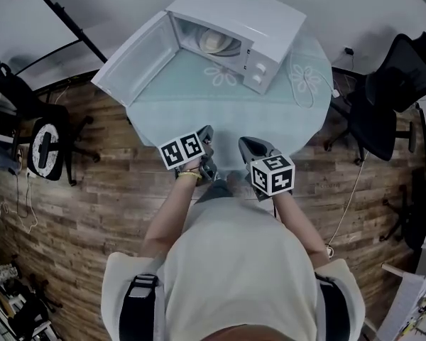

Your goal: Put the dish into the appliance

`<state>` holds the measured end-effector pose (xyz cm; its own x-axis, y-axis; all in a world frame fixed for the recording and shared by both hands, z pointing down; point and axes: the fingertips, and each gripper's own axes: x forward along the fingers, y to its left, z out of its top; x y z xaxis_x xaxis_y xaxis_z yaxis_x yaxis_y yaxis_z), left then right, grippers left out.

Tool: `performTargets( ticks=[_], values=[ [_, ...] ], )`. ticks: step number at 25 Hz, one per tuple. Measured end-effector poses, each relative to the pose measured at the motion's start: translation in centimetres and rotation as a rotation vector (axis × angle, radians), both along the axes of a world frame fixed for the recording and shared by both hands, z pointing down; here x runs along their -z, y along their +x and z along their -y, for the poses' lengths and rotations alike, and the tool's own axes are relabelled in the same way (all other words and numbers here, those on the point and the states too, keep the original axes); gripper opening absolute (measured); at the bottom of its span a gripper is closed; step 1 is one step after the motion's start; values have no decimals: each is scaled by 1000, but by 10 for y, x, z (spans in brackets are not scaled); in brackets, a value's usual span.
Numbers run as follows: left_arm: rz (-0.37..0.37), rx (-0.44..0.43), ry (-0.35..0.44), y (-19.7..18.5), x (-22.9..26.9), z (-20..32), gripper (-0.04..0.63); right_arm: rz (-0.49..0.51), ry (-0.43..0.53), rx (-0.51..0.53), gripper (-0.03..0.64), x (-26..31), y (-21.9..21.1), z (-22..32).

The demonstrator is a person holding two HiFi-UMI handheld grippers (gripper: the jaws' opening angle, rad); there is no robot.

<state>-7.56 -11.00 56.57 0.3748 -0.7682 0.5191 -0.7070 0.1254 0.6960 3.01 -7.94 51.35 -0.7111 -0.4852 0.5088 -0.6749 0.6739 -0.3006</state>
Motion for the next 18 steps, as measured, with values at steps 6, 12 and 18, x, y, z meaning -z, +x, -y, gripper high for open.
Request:
performTargets(
  ticks=[6, 12, 18],
  values=[
    [108, -42, -1, 19, 2, -57, 9, 10, 3, 7, 6, 2, 9, -34],
    [152, -93, -21, 42, -5, -106, 9, 25, -7, 11, 6, 0, 18, -70],
    [155, -117, -41, 57, -13, -141, 9, 29, -18, 11, 6, -5, 25, -100]
  ],
)
